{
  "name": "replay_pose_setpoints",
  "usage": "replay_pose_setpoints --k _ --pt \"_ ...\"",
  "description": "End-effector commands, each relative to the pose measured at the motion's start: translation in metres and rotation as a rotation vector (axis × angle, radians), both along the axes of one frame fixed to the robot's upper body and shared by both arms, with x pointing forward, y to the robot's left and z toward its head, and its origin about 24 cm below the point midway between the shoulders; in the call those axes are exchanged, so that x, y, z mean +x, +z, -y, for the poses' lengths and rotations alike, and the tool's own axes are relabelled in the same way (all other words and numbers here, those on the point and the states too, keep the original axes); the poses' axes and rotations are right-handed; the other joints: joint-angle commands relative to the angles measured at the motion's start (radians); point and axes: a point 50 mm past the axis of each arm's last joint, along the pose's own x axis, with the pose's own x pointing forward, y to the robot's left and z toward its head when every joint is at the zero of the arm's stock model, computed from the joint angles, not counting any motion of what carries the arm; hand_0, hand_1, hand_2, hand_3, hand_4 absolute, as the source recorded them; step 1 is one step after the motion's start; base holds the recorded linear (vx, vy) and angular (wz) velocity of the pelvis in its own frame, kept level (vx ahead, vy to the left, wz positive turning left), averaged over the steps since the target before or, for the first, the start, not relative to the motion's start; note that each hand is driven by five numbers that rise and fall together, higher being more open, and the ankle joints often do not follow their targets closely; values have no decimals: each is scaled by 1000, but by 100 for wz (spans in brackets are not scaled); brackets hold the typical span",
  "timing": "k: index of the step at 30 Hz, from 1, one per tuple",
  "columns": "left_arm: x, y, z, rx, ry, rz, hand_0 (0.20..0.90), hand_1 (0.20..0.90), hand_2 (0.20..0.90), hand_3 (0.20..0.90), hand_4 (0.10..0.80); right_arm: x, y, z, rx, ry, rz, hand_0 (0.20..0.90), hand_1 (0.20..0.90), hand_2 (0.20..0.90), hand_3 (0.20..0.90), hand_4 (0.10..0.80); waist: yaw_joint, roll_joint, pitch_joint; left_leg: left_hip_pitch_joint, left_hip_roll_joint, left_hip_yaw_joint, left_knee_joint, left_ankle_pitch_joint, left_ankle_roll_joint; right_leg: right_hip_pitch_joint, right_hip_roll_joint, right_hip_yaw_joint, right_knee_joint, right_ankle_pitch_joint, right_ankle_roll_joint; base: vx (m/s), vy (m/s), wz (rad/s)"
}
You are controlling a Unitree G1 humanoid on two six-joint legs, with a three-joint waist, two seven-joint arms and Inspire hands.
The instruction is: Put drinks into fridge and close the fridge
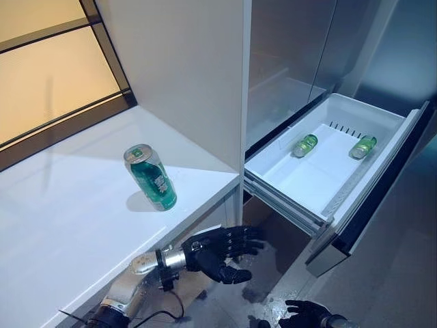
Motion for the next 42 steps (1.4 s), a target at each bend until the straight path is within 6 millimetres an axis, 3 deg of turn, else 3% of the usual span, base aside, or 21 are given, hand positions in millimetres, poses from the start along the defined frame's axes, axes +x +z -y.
replay_pose_setpoints --k 1,7,13,20,22,25,28,36,42 --pt "14 93 10 -475 -124 223 900 900 900 900 800 -8 -4 -5 -11 53 -22 900 900 900 900 800 9 -30 -40 -36 -38 44 22 -49 12 -15 -18 15 96 -103 67 45 -38 2" --pt "7 122 9 -852 -120 185 900 900 900 900 800 -14 -9 -19 -4 62 -35 900 900 900 900 800 11 -34 -39 -21 -40 23 25 -57 11 5 -14 14 101 -116 57 39 -30 2" --pt "8 133 -3 -907 41 331 900 900 900 900 800 -15 -11 -25 -2 72 -41 900 900 900 900 800 16 -33 -37 -11 -42 8 25 -59 9 20 -13 6 102 -125 50 22 -14 6" --pt "3 160 -52 -680 545 757 900 900 900 900 800 -23 -14 -29 -7 90 -53 900 900 900 900 800 39 -30 -52 -12 -39 -5 17 -54 3 28 -7 -3 99 -140 44 9 -5 5" --pt "2 167 -69 -581 778 864 900 900 900 900 800 -26 -14 -29 -6 93 -58 900 900 900 900 800 48 -32 -60 -14 -39 -10 14 -52 2 28 -5 -6 97 -144 43 20 -4 5" --pt "3 171 -87 -405 1048 961 900 900 900 900 800 -28 -15 -31 -3 100 -66 900 900 900 900 800 64 -37 -69 -17 -38 -19 10 -50 -1 30 -3 -13 93 -149 42 23 -12 5" --pt "5 172 -99 -282 1209 977 900 900 900 900 800 -27 -15 -33 0 106 -70 900 900 900 900 800 77 -41 -77 -24 -38 -25 8 -45 -4 28 -1 -19 94 -152 40 21 -11 11" --pt "19 161 -121 -31 1380 905 900 900 900 900 800 -19 -13 -32 8 108 -64 900 900 900 900 800 93 -46 -82 -32 -34 -28 6 -35 -7 23 2 -28 102 -156 39 5 -7 7" --pt "34 141 -134 106 1309 707 900 900 900 900 800 -18 -11 -25 1 96 -68 900 900 900 900 800 90 -43 -77 -31 -32 -19 10 -33 -8 23 0 -28 106 -154 44 0 0 0"
